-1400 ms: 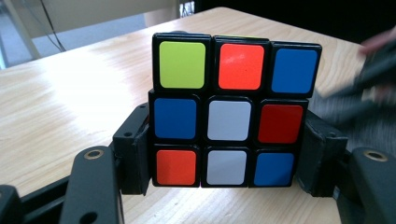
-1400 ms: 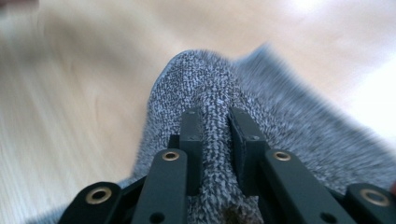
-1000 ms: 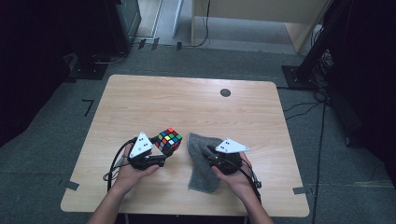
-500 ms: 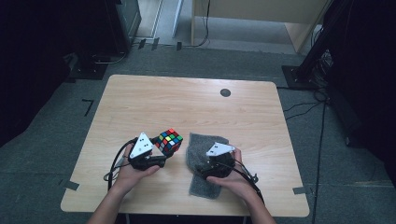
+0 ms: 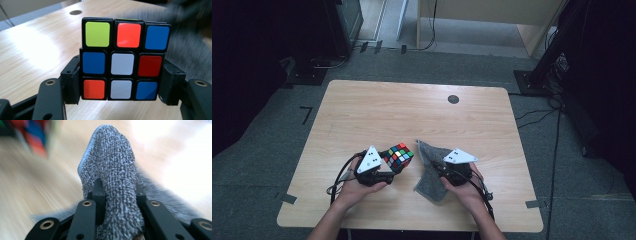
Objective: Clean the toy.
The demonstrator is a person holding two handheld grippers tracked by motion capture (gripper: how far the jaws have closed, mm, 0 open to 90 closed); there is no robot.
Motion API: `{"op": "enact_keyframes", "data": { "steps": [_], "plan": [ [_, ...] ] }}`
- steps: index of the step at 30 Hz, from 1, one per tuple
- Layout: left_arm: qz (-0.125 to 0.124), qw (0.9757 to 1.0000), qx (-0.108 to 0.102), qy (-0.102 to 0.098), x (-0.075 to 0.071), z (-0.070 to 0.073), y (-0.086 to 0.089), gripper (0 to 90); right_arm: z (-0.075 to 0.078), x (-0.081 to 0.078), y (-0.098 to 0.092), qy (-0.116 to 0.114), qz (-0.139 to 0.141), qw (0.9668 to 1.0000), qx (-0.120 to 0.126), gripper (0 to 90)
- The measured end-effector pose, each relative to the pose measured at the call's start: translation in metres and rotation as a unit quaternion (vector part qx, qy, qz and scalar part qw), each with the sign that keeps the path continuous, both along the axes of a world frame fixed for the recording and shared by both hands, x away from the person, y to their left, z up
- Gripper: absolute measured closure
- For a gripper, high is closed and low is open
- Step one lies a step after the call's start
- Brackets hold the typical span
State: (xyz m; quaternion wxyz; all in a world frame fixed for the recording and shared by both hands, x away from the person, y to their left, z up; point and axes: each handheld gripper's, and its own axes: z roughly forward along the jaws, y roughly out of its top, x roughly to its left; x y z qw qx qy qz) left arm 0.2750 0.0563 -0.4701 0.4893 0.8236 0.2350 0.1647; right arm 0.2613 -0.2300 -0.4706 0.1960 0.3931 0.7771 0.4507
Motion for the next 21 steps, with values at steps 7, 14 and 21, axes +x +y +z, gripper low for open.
{"op": "enact_keyframes", "data": {
  "steps": [7, 14, 21],
  "plan": [
    [-0.036, 0.9984, 0.041, -0.017, -0.014, -0.008, -0.027, 33.7, 0.039, -0.028, 0.013, -0.068, 0.068, 0.9881, 0.120, 72.0],
    [-0.049, 0.9977, 0.035, -0.031, -0.021, -0.008, -0.032, 33.9, 0.025, -0.027, 0.027, -0.033, 0.090, 0.9869, 0.130, 71.6],
    [-0.056, 0.9975, 0.022, -0.036, -0.022, -0.005, -0.028, 33.8, 0.015, -0.010, 0.010, 0.013, 0.047, 0.9912, 0.123, 71.4]
  ]
}}
